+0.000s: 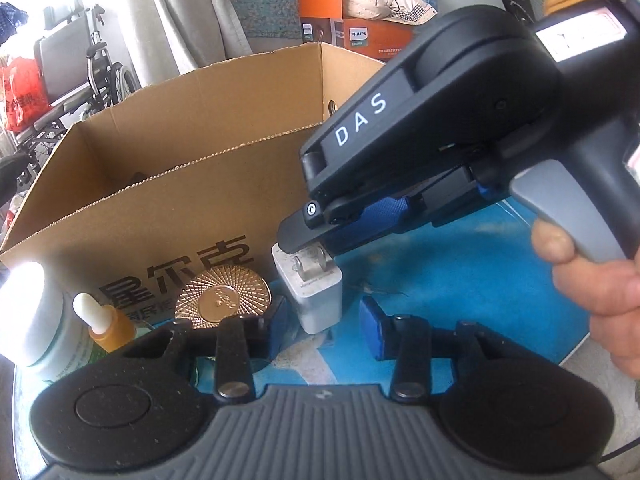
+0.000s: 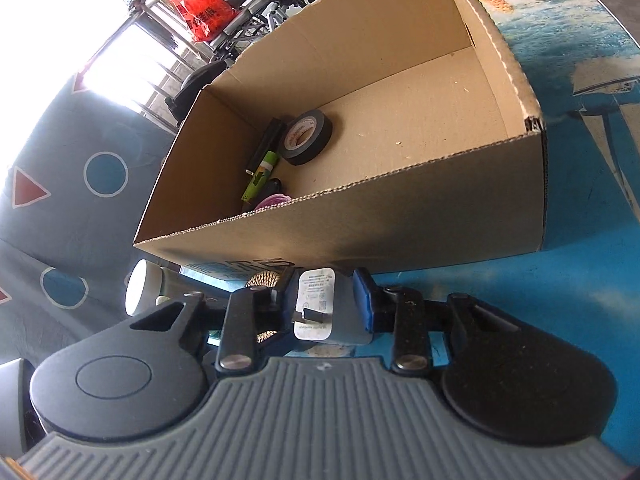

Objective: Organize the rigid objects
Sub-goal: 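Grasp the white charger plug with the right tool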

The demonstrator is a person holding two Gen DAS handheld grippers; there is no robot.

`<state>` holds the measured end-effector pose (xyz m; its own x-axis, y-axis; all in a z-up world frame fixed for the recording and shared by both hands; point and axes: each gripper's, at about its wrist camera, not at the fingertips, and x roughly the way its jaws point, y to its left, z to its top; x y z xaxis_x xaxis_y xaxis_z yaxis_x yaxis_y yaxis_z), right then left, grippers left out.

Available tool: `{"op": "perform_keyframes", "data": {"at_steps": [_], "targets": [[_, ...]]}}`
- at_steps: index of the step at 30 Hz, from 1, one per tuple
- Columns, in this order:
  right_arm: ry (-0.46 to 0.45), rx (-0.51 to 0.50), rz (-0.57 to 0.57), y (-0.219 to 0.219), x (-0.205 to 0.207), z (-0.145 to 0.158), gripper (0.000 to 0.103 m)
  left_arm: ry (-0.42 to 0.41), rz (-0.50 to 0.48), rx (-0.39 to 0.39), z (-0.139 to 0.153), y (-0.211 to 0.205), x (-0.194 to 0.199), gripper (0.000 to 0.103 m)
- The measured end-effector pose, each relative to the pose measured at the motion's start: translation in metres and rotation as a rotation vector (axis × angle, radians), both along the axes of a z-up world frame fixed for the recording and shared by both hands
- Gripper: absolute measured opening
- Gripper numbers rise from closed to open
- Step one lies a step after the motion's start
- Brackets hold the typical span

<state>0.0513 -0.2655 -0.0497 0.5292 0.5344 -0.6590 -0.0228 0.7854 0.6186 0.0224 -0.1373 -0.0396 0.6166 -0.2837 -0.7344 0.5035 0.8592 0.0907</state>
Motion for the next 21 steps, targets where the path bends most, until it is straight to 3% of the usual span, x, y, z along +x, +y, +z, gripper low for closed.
{"op": "perform_keyframes", "data": {"at_steps": [13,21], "targets": [[0.053,0.028,-0.067,-0.017,-0.010,-0.007,0.025,0.034,-0.062,-0.103,-0.002,0.000,0.000,0.037],[0.079,0.079,-0.109,-0.031,-0.027,-0.014,0.026,0.033,-0.104,-0.062,-0.012,-0.009,-0.012,0.036]]}}
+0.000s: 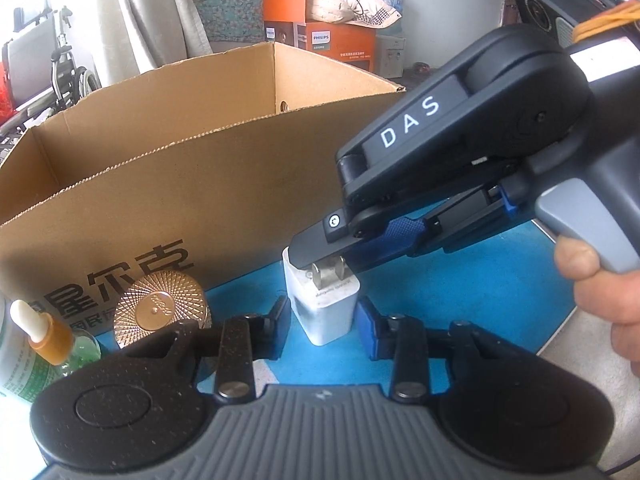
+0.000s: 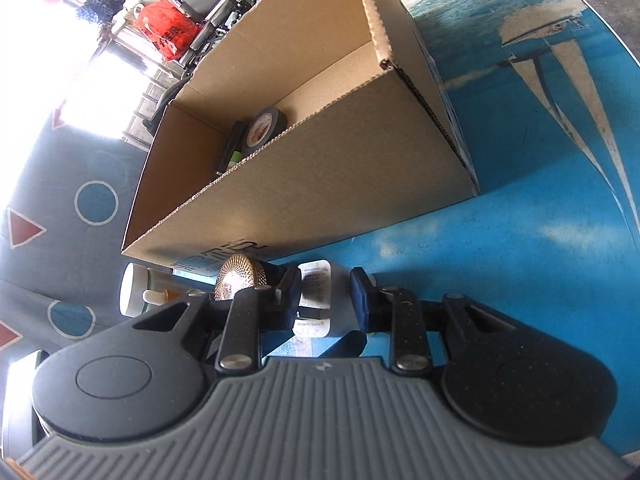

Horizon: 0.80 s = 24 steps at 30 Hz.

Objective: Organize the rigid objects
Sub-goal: 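Grasp the white charger plug with the right tool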

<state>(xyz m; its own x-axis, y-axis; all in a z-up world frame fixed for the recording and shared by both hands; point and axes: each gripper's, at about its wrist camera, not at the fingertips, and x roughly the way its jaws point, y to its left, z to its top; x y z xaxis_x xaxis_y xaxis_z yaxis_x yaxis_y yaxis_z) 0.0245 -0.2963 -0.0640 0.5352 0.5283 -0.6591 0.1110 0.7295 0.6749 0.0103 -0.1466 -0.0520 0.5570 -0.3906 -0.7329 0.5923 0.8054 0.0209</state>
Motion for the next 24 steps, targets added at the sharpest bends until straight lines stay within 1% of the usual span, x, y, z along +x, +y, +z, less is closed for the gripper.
{"op": "perform_keyframes", "data": {"at_steps": [6,12,16,20,24], "targets": [[-0.004,0.014,-0.002,0.000,0.004,-0.003,0.027,0.009,0.012,0.022,-0.010,-0.006,0.012,0.036],[-0.022,0.010,0.001,-0.001,0.002,-0.003,0.027,0.016,0.035,0.023,-0.009,-0.007,0.013,0.035],[-0.024,0.003,0.003,-0.001,-0.004,-0.001,0.027,0.013,0.035,0.038,-0.008,-0.010,0.010,0.034],[-0.035,0.015,0.010,0.002,-0.013,0.007,0.025,-0.002,0.053,0.028,0.005,-0.004,0.002,0.033],[-0.084,0.004,0.020,0.009,-0.025,0.027,0.025,-0.038,0.067,0.012,0.022,0.005,-0.007,0.033]]}}
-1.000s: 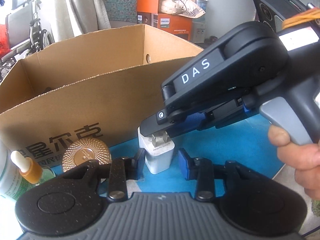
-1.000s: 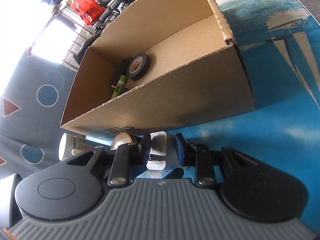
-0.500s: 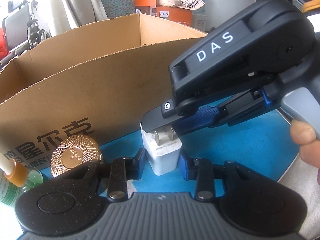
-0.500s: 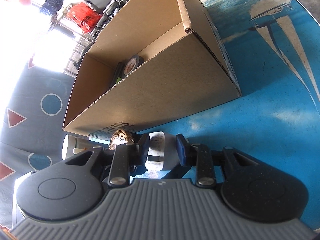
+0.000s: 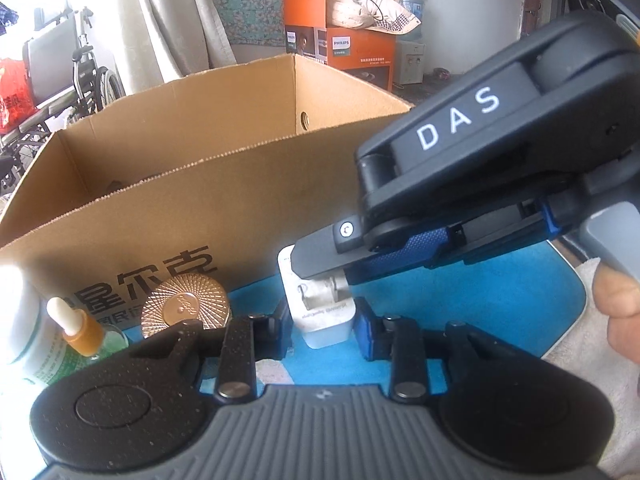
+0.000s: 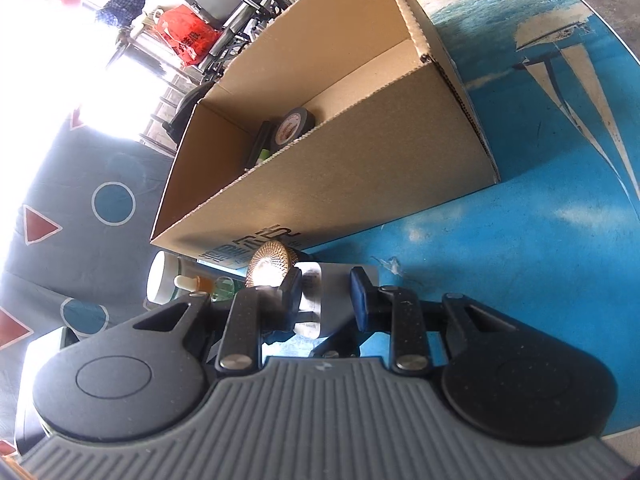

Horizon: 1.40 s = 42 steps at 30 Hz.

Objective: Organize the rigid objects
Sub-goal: 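Grasp the white charger plug with the right tool, then carry the white charger into the box and release it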

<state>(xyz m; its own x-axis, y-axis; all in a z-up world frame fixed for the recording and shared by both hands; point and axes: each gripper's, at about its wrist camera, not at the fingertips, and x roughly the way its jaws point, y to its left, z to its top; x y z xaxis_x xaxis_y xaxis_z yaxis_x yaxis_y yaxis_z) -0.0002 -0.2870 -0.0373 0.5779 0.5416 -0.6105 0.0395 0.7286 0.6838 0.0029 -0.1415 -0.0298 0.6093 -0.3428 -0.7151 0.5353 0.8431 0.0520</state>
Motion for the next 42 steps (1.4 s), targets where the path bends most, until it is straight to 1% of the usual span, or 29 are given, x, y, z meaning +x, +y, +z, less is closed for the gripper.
{"op": "perform_keyframes", "data": {"at_steps": [4,6,10,12,14,16,18,19,22,27,30,32,35,39,42], "targets": [[-0.047,0.002,0.006,0.004,-0.009,0.022,0.025,-0.035,0.017,-0.002,0.020,0.003,-0.006,0.032],[-0.080,0.006,0.016,0.007,-0.011,0.036,0.025,-0.068,0.028,0.008,0.035,-0.001,-0.006,0.032],[-0.143,0.008,0.042,0.014,-0.001,0.070,0.025,-0.107,0.050,0.017,0.066,0.002,0.006,0.032],[-0.171,-0.001,0.060,0.015,0.012,0.087,0.025,-0.113,0.057,0.023,0.081,0.001,0.023,0.032],[-0.180,0.000,0.074,0.015,0.031,0.099,0.025,-0.102,0.065,0.028,0.091,-0.001,0.044,0.032],[-0.172,0.003,0.086,0.012,0.055,0.107,0.025,-0.068,0.083,0.020,0.097,-0.003,0.071,0.031],[-0.133,0.013,0.098,0.007,0.084,0.109,0.026,-0.022,0.103,0.020,0.099,-0.004,0.100,0.030],[-0.112,0.015,0.106,0.004,0.099,0.109,0.026,0.000,0.109,0.019,0.098,-0.005,0.114,0.029],[-0.041,0.007,0.119,0.000,0.146,0.101,0.025,0.113,0.137,0.008,0.087,-0.002,0.162,0.029],[0.073,0.009,0.121,-0.002,0.213,0.069,0.025,0.273,0.201,0.019,0.057,-0.003,0.229,0.028],[0.122,0.001,0.127,-0.001,0.244,0.049,0.025,0.343,0.226,0.034,0.038,-0.002,0.264,0.028],[0.160,-0.006,0.136,-0.001,0.260,0.034,0.025,0.386,0.241,0.044,0.027,-0.002,0.276,0.028],[0.202,-0.012,0.139,0.001,0.278,0.016,0.025,0.420,0.260,0.049,0.013,-0.002,0.293,0.028],[0.211,-0.055,0.146,0.004,0.295,0.005,0.027,0.426,0.262,0.067,0.003,-0.011,0.302,0.029],[0.217,-0.077,0.155,0.004,0.304,-0.001,0.027,0.446,0.254,0.060,-0.001,-0.014,0.308,0.030]]}}
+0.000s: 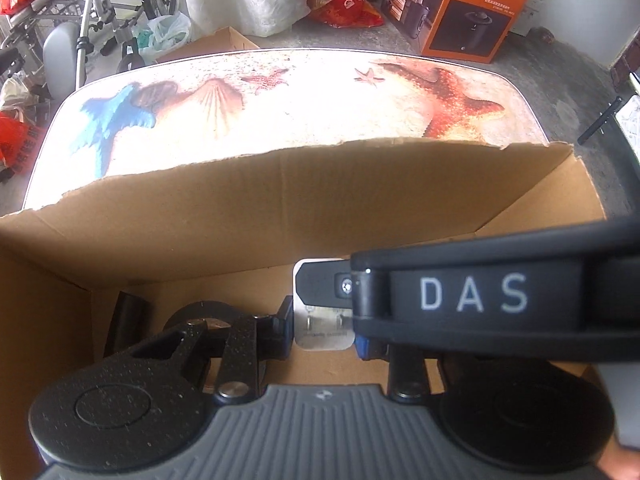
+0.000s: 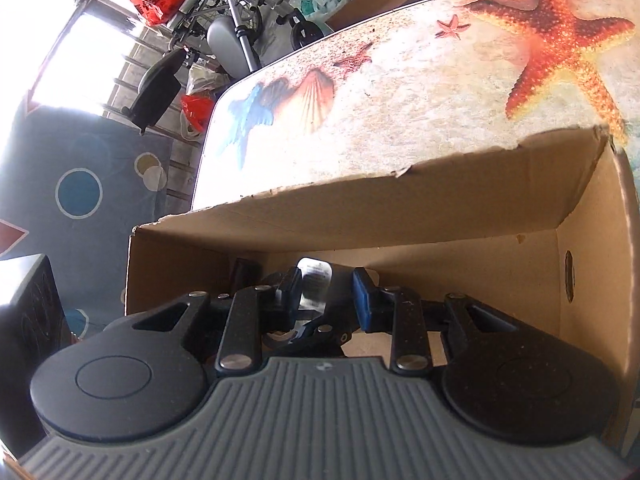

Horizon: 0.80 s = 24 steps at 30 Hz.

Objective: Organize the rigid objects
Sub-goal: 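Carry the white charger into the box and release it, then move the right tool to the gold-lidded jar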

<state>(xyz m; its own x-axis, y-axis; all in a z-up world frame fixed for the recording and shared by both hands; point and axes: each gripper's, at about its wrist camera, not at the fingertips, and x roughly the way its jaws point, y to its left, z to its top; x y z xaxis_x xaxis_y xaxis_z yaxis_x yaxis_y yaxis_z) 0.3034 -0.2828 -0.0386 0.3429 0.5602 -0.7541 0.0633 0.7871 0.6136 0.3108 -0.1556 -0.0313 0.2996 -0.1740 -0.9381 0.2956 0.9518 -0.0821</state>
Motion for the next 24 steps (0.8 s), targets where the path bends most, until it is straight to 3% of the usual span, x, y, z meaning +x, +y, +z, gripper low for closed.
{"op": "perform_keyframes", "data": {"at_steps": [3,5,9,11,15,18,20,24], "targets": [[-0.009,-0.010,0.000,0.000,0.002,-0.001,0.027,-0.014,-0.004,-0.009,0.003,-0.001,-0.002,0.036],[-0.026,-0.006,-0.002,-0.001,-0.001,0.004,0.027,-0.032,-0.006,-0.007,0.008,-0.002,-0.004,0.051],[-0.095,-0.018,-0.013,-0.003,-0.016,0.029,0.030,-0.081,-0.013,-0.016,0.030,0.000,-0.019,0.058],[-0.143,-0.013,-0.024,-0.007,-0.031,0.048,0.031,-0.118,-0.022,-0.016,0.044,0.001,-0.031,0.067],[-0.278,0.058,-0.073,-0.024,-0.081,0.096,0.038,-0.246,-0.079,-0.026,0.084,0.006,-0.073,0.080],[-0.406,0.085,-0.128,-0.037,-0.135,0.125,0.046,-0.325,-0.139,-0.116,0.114,0.017,-0.110,0.085],[-0.486,0.098,-0.162,-0.045,-0.175,0.139,0.050,-0.369,-0.196,-0.162,0.129,0.023,-0.138,0.092],[-0.602,0.100,-0.226,-0.055,-0.251,0.149,0.068,-0.447,-0.247,-0.201,0.145,0.034,-0.195,0.092]]}}
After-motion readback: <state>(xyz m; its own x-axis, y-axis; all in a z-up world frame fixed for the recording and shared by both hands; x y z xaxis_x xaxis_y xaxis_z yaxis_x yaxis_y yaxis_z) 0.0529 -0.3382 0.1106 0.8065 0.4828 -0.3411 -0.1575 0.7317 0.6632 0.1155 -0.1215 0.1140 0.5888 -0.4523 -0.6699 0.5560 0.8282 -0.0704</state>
